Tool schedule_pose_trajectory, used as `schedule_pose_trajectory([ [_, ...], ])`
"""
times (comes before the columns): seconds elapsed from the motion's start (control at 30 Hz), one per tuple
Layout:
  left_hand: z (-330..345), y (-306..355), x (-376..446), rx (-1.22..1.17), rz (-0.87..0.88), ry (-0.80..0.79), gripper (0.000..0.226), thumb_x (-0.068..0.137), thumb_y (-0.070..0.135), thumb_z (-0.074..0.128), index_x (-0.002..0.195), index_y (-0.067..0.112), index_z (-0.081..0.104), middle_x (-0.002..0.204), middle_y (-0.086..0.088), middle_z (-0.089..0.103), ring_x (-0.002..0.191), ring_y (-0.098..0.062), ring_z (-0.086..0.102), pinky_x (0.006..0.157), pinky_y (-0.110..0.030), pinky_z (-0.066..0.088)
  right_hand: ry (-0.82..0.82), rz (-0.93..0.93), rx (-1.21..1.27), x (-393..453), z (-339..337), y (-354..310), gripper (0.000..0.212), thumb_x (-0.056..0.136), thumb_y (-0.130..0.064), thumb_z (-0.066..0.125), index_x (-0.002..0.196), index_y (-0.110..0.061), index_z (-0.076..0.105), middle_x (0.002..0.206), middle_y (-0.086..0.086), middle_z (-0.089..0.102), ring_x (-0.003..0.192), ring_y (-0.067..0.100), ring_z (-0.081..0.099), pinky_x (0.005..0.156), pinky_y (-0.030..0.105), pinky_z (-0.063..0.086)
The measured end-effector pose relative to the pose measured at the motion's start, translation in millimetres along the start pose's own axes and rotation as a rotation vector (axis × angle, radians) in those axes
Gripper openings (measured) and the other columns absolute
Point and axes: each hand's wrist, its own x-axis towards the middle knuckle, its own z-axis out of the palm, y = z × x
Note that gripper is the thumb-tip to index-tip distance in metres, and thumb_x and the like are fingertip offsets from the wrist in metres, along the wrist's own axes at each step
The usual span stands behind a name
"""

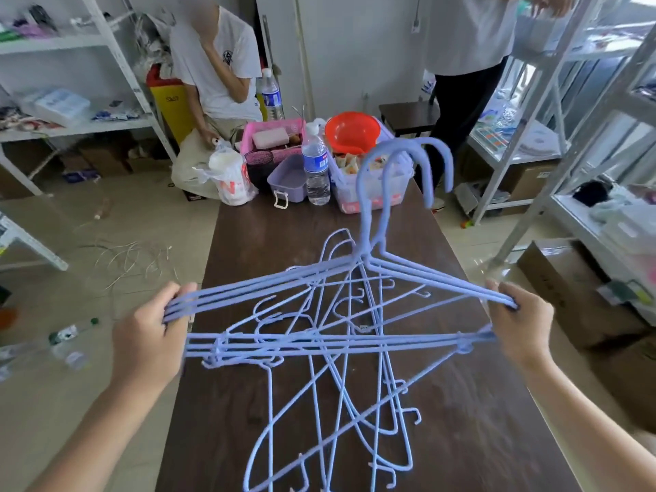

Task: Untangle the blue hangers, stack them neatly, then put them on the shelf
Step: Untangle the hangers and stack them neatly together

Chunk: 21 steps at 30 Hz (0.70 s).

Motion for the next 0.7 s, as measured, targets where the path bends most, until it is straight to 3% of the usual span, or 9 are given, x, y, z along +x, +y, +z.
schedule_pose_trajectory([
  [0.07,-14,20,15,0.041,0.097,-0.03,0.033,0.077,0.047,0.036,0.076,0.018,0.051,0.052,-0.008,0.049,0.05,-0.025,0.055,0.047,-0.037,0.043,0.024,0.015,0.038,1,-4,-5,0.055,0.089,-0.009,0.053,0.041,-0.034,0.048,0.042,-0.008,0.018,0.039,0.002,0.028,0.038,0.016,0.02],
  [0.17,-17,38,37,0.003,0.199,-0.12,0.013,0.076,0.023,0.05,0.067,0.029,0.057,0.058,0.005,0.056,0.048,-0.022,0.058,0.046,-0.015,0.041,0.024,0.032,0.062,3,-8,-9,0.043,0.079,-0.024,0.047,0.036,-0.027,0.043,0.034,-0.003,0.022,0.036,0.001,0.029,0.037,0.016,0.021],
  [0.23,-19,45,54,-0.139,0.229,-0.192,0.026,0.073,0.012,0.069,0.075,0.035,0.06,0.065,0.014,0.058,0.054,-0.003,0.056,0.05,-0.004,0.037,0.031,0.052,0.073,6,-9,-9,0.042,0.079,-0.025,0.048,0.04,-0.022,0.033,0.045,-0.006,0.02,0.039,0.003,0.027,0.039,0.021,0.017],
  [0.27,-22,44,57,-0.264,0.208,-0.239,0.038,0.066,0.012,0.077,0.085,0.041,0.059,0.071,0.019,0.06,0.065,0.005,0.057,0.06,-0.001,0.043,0.034,0.06,0.071,8,-9,-6,0.045,0.083,-0.019,0.051,0.043,-0.022,0.03,0.047,-0.004,0.02,0.04,0.004,0.025,0.04,0.022,0.015],
  [0.37,-21,30,49,-0.557,0.028,-0.263,0.085,0.044,0.044,0.083,0.118,0.053,0.042,0.118,0.019,0.054,0.112,0.006,0.05,0.091,-0.018,0.045,0.023,0.101,0.062,9,-12,2,0.05,0.086,0.001,0.049,0.045,-0.02,0.03,0.044,-0.004,0.024,0.041,0.006,0.028,0.039,0.02,0.015],
  [0.47,2,4,12,-0.687,-0.319,-0.401,0.12,0.033,0.075,0.073,0.136,0.033,0.03,0.133,-0.002,0.047,0.12,-0.016,0.047,0.097,-0.036,0.04,-0.001,0.112,0.047,5,-17,2,0.046,0.086,0.003,0.05,0.048,-0.023,0.046,0.047,0.004,0.027,0.039,0.003,0.033,0.037,0.015,0.022],
  [0.57,16,-23,-26,-0.806,-0.564,-0.617,0.083,0.061,0.053,0.069,0.133,0.025,0.042,0.122,-0.008,0.063,0.11,-0.024,0.059,0.086,-0.043,0.052,-0.027,0.054,0.048,0,-24,-3,0.028,0.085,-0.011,0.054,0.059,-0.016,0.064,0.046,0.0,0.029,0.037,0.0,0.034,0.036,0.012,0.024],
  [0.63,18,-29,-36,-0.818,-0.545,-0.675,0.052,0.073,0.029,0.06,0.124,0.024,0.054,0.111,-0.006,0.071,0.102,-0.024,0.066,0.077,-0.037,0.059,-0.029,0.046,0.064,-1,-29,-10,0.026,0.076,-0.022,0.047,0.054,-0.021,0.063,0.037,-0.007,0.028,0.038,0.002,0.033,0.034,0.013,0.022],
  [0.7,15,-27,-37,-0.848,-0.507,-0.695,0.046,0.075,0.018,0.056,0.119,0.031,0.056,0.114,-0.003,0.07,0.104,-0.02,0.066,0.077,-0.034,0.06,-0.02,0.042,0.067,4,-32,-16,0.026,0.072,-0.025,0.043,0.057,-0.012,0.061,0.039,-0.002,0.027,0.04,0.004,0.029,0.034,0.015,0.019],
])
